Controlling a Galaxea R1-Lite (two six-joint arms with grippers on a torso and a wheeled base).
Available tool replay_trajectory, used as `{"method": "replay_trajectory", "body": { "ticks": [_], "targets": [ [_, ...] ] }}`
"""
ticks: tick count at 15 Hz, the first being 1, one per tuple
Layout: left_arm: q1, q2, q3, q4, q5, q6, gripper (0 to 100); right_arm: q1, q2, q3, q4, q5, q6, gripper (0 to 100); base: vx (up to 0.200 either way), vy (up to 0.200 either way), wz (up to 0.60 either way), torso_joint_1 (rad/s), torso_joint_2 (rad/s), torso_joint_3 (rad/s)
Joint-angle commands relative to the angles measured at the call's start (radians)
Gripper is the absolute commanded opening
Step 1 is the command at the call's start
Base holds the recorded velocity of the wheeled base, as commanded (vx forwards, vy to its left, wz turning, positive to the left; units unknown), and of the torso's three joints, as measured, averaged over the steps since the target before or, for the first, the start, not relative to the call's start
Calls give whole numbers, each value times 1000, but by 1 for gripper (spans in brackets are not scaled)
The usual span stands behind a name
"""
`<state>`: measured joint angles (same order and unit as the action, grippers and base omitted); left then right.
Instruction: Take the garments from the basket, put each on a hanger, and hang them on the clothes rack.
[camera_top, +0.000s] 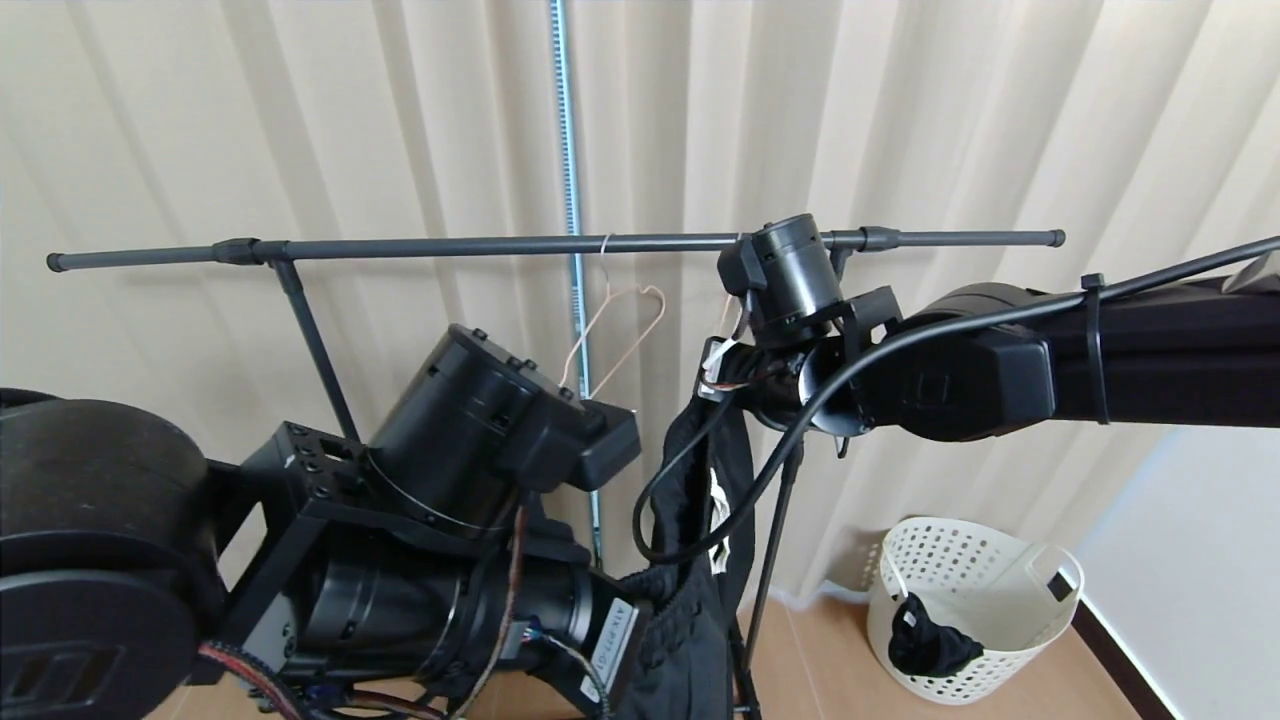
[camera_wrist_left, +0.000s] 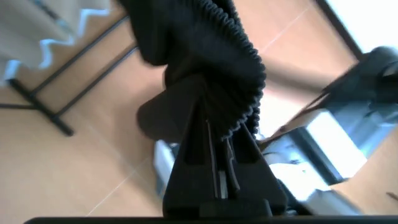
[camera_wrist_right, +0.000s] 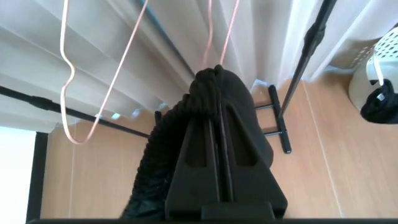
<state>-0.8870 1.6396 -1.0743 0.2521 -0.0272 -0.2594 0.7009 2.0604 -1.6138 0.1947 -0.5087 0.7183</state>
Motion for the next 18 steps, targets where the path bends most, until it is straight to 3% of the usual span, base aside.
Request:
{"method": "replay_trajectory", "body": {
  "ticks": [1, 3, 7, 8, 9, 11, 13, 15, 18],
  "targets": [
    [-47, 68, -62, -2, 6, -26, 0, 8, 14, -12, 2, 1, 18, 0, 0, 0, 0, 0, 0, 0],
    [-44, 71, -70, -2, 6, -27, 0, 8, 7, -11, 2, 1, 20, 0, 0, 0, 0, 0, 0, 0],
    [30, 39, 7, 3, 113, -20, 0, -43, -74, 14, 15, -1, -37, 0, 0, 0, 0, 0, 0, 0],
    [69, 31, 22, 1, 118, -20, 0, -63, -105, 43, 15, 1, -80, 0, 0, 0, 0, 0, 0, 0],
    [148, 25, 22, -4, 118, -18, 0, -83, -167, 111, 14, 1, -174, 0, 0, 0, 0, 0, 0, 0],
    [255, 71, -44, -22, 119, -18, 0, -84, -256, 203, 14, -1, -287, 0, 0, 0, 0, 0, 0, 0],
    [321, 149, -145, -17, 124, -21, 0, -72, -298, 249, 17, -10, -315, 0, 0, 0, 0, 0, 0, 0],
    [369, 243, -254, -14, 145, -23, 0, -24, -333, 285, 37, -34, -339, 0, 0, 0, 0, 0, 0, 0],
    [365, 253, -328, -14, 161, -23, 0, 9, -352, 311, 88, -60, -362, 0, 0, 0, 0, 0, 0, 0]
  ]
}}
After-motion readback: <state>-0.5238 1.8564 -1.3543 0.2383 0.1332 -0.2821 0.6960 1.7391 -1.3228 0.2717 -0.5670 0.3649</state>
